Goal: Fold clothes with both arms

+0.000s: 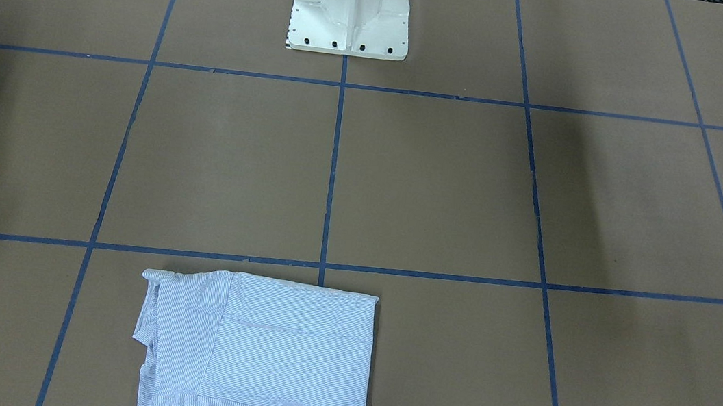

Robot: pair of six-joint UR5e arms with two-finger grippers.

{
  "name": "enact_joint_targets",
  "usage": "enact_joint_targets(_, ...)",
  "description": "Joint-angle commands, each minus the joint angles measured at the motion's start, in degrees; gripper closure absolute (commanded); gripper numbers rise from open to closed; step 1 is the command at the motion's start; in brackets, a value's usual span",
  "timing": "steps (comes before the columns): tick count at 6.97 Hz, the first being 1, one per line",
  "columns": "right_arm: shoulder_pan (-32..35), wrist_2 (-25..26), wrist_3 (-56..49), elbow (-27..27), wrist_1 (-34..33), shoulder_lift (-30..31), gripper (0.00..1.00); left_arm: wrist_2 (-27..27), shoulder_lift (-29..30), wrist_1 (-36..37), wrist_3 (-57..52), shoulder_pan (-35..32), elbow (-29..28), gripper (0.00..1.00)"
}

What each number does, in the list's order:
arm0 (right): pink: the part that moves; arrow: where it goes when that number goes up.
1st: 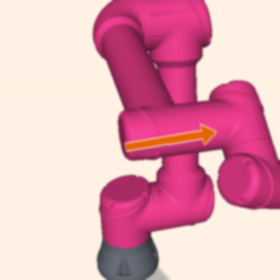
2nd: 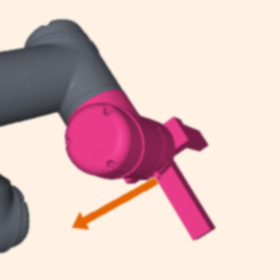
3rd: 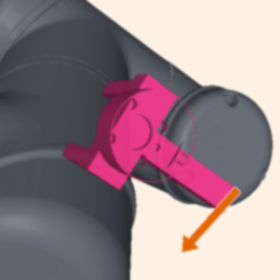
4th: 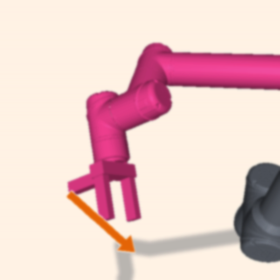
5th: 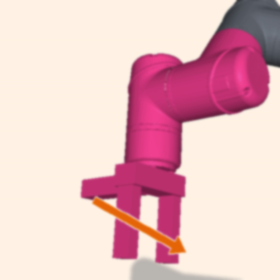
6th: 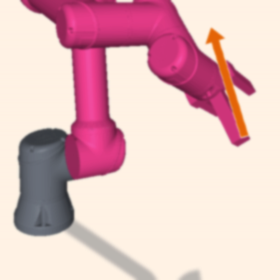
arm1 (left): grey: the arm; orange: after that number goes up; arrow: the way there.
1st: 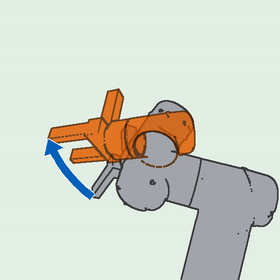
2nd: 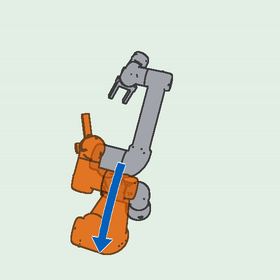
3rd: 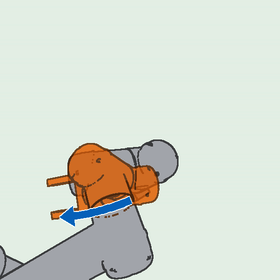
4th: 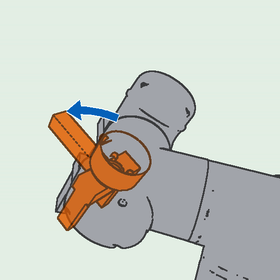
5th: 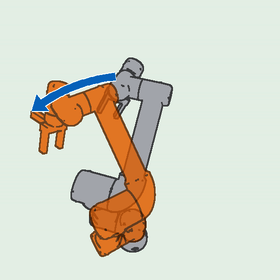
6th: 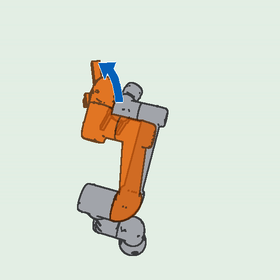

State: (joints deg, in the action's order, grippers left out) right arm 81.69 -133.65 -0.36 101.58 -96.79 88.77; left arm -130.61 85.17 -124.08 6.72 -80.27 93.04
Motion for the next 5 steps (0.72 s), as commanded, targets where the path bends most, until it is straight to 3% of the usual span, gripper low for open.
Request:
enact_joint_targets(1, 0.40, -0.03, -0.34, 0.90, -1.03, 0.09, 0.00, -2.26, -0.18, 11.43, -2.23, -0.77, 5.98, 0.01)
enact_joint_targets(4, 0.40, -0.03, -0.26, 0.46, -0.94, 0.27, 0.00, -2.46, -0.53, 24.63, -6.94, -3.22, 14.69, 0.01)
enact_joint_targets(5, 0.40, -0.12, -0.26, 0.63, -0.94, 0.09, 0.00, -2.45, -0.71, 25.72, -12.90, -5.40, 14.37, 0.01)
